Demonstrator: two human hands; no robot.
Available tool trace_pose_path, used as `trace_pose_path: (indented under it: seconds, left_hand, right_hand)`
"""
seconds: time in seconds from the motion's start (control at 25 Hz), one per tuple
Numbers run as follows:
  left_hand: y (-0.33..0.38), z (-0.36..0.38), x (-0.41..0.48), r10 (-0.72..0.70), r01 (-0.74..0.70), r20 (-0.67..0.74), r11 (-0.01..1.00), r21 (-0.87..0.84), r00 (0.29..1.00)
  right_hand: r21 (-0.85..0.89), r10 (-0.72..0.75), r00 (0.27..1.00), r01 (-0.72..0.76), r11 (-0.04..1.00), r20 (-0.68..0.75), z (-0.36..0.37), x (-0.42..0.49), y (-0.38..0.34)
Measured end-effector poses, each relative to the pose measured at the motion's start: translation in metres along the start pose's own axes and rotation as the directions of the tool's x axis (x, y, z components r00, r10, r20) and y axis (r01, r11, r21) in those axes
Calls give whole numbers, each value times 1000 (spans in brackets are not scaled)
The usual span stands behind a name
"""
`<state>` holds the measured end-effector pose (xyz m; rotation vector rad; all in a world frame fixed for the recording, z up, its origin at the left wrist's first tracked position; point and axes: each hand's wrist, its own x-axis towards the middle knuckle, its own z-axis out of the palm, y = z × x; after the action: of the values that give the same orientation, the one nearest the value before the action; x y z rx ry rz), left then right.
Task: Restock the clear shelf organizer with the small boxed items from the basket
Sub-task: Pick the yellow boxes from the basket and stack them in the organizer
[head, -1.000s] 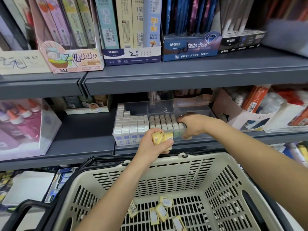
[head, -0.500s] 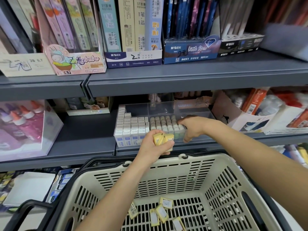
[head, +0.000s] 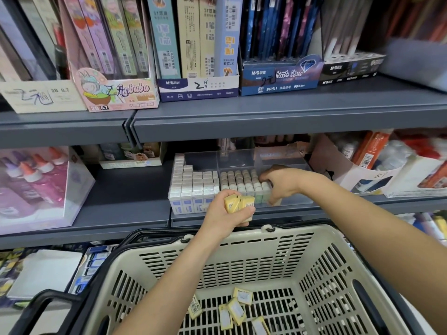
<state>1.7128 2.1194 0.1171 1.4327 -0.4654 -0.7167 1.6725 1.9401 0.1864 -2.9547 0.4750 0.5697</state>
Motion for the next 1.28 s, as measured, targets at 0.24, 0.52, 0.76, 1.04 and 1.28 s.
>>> trace_pose_path:
  seconds: [0.24, 0.52, 0.76, 1.04, 1.28]
  left_hand:
    - [4, 2, 1, -4, 5, 5, 998, -65, 1000]
    - [5, 27, -2, -48, 84, 126, 950, -301, 991]
    - [3, 17, 6, -19, 17, -15, 991, -132, 1000]
    - [-6, 14, 5, 53, -53, -35, 998, -18, 998]
    - [-5, 17, 5, 69, -70, -25, 996, -56, 997]
  right_hand:
    - [208, -108, 926, 192, 959, -361, 2, -43, 1]
    - [662, -28, 924, 294, 690, -382, 29, -69, -4]
    - [687, 215, 877, 164, 708, -430, 7, -53, 44]
    - [506, 166, 907, 57, 861, -386, 11, -18, 52]
    - [311, 22, 988, 27, 950, -154, 22, -8, 44]
